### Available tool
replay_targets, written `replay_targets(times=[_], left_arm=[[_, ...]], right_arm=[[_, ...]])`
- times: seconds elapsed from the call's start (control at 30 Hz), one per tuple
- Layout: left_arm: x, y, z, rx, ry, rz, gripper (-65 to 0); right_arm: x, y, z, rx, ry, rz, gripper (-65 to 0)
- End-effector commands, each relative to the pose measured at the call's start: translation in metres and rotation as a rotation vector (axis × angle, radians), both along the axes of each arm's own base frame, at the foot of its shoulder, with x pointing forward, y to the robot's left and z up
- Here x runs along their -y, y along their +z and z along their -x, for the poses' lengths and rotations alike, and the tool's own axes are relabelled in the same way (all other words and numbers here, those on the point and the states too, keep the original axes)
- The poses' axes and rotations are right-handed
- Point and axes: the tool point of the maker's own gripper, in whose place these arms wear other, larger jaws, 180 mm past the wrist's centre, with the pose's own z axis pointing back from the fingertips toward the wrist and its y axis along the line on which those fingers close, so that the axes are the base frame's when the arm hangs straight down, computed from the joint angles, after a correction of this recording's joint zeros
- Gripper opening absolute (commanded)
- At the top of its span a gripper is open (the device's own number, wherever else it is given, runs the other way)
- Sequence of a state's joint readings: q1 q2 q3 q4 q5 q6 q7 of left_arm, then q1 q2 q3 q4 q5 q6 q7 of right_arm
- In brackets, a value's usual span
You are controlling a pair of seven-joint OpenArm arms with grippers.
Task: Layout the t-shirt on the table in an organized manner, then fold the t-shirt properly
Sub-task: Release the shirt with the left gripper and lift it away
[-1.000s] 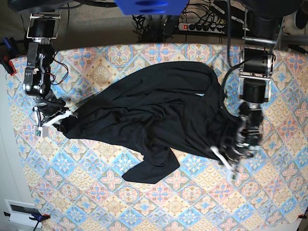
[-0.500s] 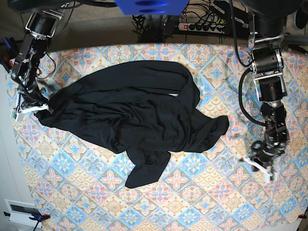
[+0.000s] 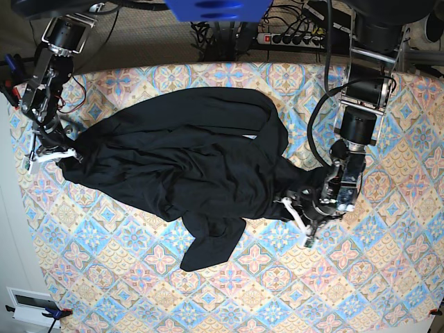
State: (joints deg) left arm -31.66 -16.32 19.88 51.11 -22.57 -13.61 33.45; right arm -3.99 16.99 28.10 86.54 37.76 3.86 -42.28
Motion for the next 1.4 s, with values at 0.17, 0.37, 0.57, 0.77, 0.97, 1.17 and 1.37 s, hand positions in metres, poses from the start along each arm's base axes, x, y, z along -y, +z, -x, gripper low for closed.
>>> replay_targets(times=[0.17, 0.37, 0.57, 0.77, 0.97, 1.17, 1.37], left_arm=[[0.046, -0.009, 0.003, -0.02, -0.096, 0.002, -33.0], [0.043, -0.008, 0.0, -0.017, -0.082, 0.012, -61.9], [-0.027, 0.053, -0.031, 0.141, 0.092, 0.079, -65.0], [-0.12, 0.133, -0.019, 0.295, 0.298, 0.128, -65.0], [-0.199, 0.167, 0.02, 0.309, 0.484, 0.13, -65.0], [-0.232, 0.19, 0.058, 0.333, 0.542, 0.169, -65.0], [-0.213, 0.177, 0.074, 0.282, 0.459, 0.211, -65.0]], right_arm=[[-0.011, 0.009, -0.01, 0.042, 0.024, 0.0, -65.0], [-0.016, 0.008, -0.012, 0.043, 0.033, -0.006, -65.0], [-0.014, 0.007, -0.013, 0.045, 0.026, -0.008, -65.0], [-0.012, 0.009, -0.013, 0.048, 0.025, -0.003, -65.0], [-0.013, 0.011, -0.013, 0.049, 0.028, -0.004, -65.0], [-0.019, 0.029, -0.019, 0.096, 0.053, 0.021, -65.0], [-0.024, 0.038, -0.021, 0.118, 0.066, 0.031, -65.0]])
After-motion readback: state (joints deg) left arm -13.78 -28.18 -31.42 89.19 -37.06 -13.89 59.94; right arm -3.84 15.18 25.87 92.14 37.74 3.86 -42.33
